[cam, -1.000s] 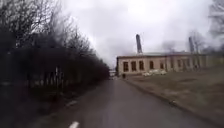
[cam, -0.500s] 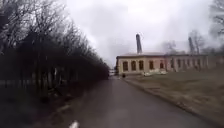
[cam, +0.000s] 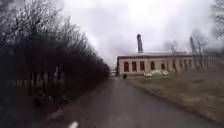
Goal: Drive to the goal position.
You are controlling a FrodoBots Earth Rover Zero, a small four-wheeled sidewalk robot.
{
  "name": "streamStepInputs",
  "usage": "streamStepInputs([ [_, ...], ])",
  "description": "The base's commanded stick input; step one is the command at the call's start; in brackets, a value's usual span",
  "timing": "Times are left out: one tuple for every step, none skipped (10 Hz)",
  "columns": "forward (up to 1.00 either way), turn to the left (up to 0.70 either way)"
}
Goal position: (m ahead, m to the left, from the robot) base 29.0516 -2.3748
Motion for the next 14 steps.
streamStepInputs([
  [0.7,0.0],
  [0.7,0.0],
  [0.7,0.0],
  [0.7,0.0],
  [0.7,0.0],
  [0.7,0.0],
  [0.7,0.0],
  [0.7,0.0],
  [0.7,0.0],
  [0.7,0.0],
  [0.7,0.0],
  [0.7,0.0],
  [0.7,0.0],
  [0.7,0.0],
])
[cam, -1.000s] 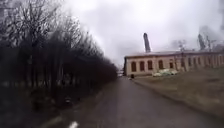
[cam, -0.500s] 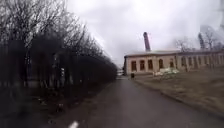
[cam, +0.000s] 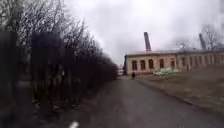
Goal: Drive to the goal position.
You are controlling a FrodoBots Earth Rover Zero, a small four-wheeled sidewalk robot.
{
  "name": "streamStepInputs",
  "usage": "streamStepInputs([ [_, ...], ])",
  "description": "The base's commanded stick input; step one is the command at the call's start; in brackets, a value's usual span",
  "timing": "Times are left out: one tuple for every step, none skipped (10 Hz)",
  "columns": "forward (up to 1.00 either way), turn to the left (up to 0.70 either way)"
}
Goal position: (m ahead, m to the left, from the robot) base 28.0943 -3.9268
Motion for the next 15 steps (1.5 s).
streamStepInputs([
  [0.7,0.0],
  [0.7,0.0],
  [0.7,0.0],
  [0.7,0.0],
  [0.7,0.0],
  [0.7,0.0],
  [0.7,0.0],
  [0.7,0.0],
  [0.7,0.0],
  [0.7,0.0],
  [0.7,0.0],
  [0.7,-0.18],
  [0.7,-0.35],
  [0.7,-0.35],
  [0.7,-0.35],
])
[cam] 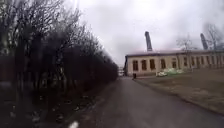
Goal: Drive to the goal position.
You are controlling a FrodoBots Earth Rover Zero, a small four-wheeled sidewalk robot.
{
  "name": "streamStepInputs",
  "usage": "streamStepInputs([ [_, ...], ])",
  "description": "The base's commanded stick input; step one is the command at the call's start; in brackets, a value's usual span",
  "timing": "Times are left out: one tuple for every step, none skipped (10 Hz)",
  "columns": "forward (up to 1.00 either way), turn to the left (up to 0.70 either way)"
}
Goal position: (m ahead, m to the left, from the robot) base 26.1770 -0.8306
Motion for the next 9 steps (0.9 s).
streamStepInputs([
  [0.7,-0.35],
  [0.7,-0.35],
  [0.7,-0.35],
  [0.7,-0.35],
  [0.7,-0.35],
  [0.05,0.0],
  [0.0,0.0],
  [0.0,0.0],
  [0.0,0.0],
])
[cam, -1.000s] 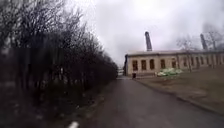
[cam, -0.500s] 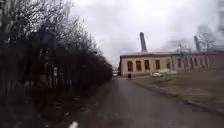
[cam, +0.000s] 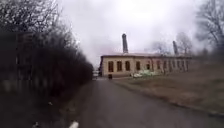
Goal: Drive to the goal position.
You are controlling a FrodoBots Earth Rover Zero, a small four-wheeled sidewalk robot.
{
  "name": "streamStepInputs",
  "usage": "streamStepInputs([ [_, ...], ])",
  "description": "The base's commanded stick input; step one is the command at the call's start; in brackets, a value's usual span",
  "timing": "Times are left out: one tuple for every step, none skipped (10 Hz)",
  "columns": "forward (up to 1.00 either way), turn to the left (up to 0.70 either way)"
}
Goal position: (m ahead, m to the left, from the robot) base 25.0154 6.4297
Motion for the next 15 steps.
streamStepInputs([
  [0.0,0.0],
  [0.0,0.0],
  [0.0,0.0],
  [0.0,0.0],
  [-0.11,0.0],
  [-0.55,0.0],
  [-0.7,0.0],
  [-0.03,0.0],
  [0.0,0.0],
  [0.0,0.0],
  [0.0,0.0],
  [0.0,0.0],
  [0.0,0.0],
  [0.0,0.0],
  [0.0,0.0],
])
